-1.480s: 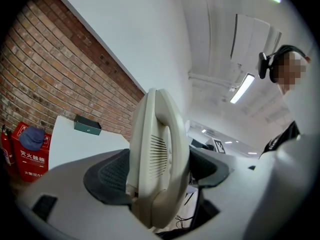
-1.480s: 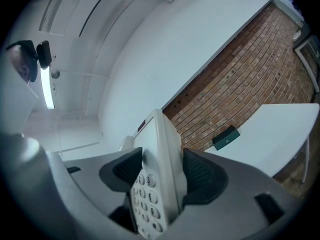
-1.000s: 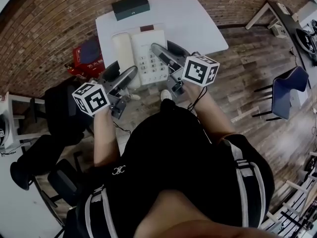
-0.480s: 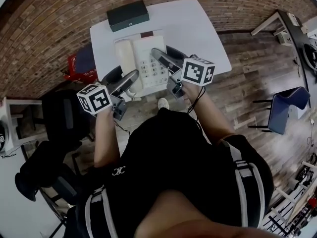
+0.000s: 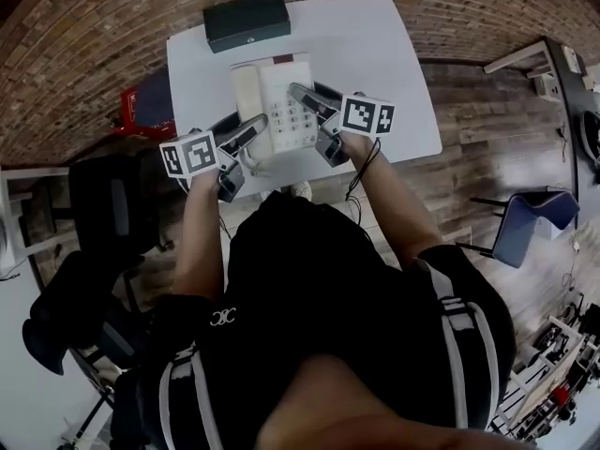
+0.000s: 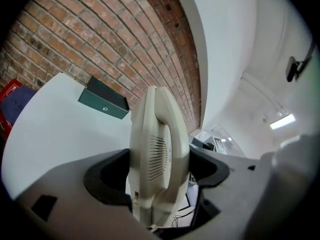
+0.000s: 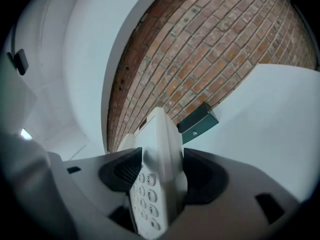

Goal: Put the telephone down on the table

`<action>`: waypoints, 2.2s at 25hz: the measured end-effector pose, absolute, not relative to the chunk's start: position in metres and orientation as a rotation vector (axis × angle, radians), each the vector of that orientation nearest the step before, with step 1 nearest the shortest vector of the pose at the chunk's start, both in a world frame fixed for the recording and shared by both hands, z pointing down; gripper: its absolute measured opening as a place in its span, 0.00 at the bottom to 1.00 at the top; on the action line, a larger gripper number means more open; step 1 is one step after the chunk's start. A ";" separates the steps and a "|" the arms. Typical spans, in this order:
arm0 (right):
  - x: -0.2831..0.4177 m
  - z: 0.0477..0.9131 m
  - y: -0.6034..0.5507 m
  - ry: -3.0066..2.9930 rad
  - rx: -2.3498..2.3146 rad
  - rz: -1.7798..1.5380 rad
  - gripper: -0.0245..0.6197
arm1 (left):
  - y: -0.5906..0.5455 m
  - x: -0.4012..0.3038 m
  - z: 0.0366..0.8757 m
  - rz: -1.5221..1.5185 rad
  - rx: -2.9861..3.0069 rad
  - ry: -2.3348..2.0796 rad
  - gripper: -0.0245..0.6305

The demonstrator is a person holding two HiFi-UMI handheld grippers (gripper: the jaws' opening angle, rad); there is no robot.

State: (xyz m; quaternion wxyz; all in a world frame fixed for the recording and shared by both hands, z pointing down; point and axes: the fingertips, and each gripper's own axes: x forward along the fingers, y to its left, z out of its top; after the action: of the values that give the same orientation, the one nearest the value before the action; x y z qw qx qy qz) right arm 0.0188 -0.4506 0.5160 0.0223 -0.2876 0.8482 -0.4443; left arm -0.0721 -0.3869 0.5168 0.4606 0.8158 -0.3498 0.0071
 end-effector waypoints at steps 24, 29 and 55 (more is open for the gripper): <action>0.001 0.669 -0.520 2.560 -0.942 -1.859 0.38 | -0.451 -0.085 0.658 0.092 1.716 -0.773 0.60; 0.002 0.681 -0.520 2.563 -0.955 -1.907 0.38 | -0.451 -0.084 0.670 0.110 1.698 -0.753 0.60; 0.036 0.608 -0.522 2.775 -1.228 -1.369 0.06 | -0.460 -0.156 0.622 0.181 1.882 -1.268 0.13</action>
State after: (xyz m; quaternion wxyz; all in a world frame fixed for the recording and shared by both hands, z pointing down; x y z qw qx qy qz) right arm 0.0359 -0.5219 0.6080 -0.0935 -0.3673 0.8299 -0.4094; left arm -0.1557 -0.4603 0.6220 0.4193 0.7506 -0.5056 0.0723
